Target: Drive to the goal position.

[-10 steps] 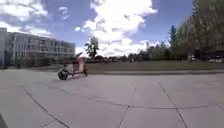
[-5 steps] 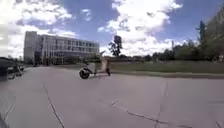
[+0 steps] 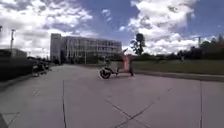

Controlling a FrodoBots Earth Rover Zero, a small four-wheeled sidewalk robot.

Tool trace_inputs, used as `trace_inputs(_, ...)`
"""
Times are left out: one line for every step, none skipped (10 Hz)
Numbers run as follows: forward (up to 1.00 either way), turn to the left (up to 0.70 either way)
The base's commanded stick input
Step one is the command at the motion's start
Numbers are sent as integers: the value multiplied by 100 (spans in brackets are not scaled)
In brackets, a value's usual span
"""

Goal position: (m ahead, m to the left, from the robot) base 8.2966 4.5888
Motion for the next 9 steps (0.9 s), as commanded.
trace_inputs(70,0)
trace_inputs(70,21)
trace_inputs(70,35)
trace_inputs(70,35)
trace_inputs(70,35)
trace_inputs(70,35)
trace_inputs(70,35)
trace_inputs(70,19)
trace_inputs(70,0)
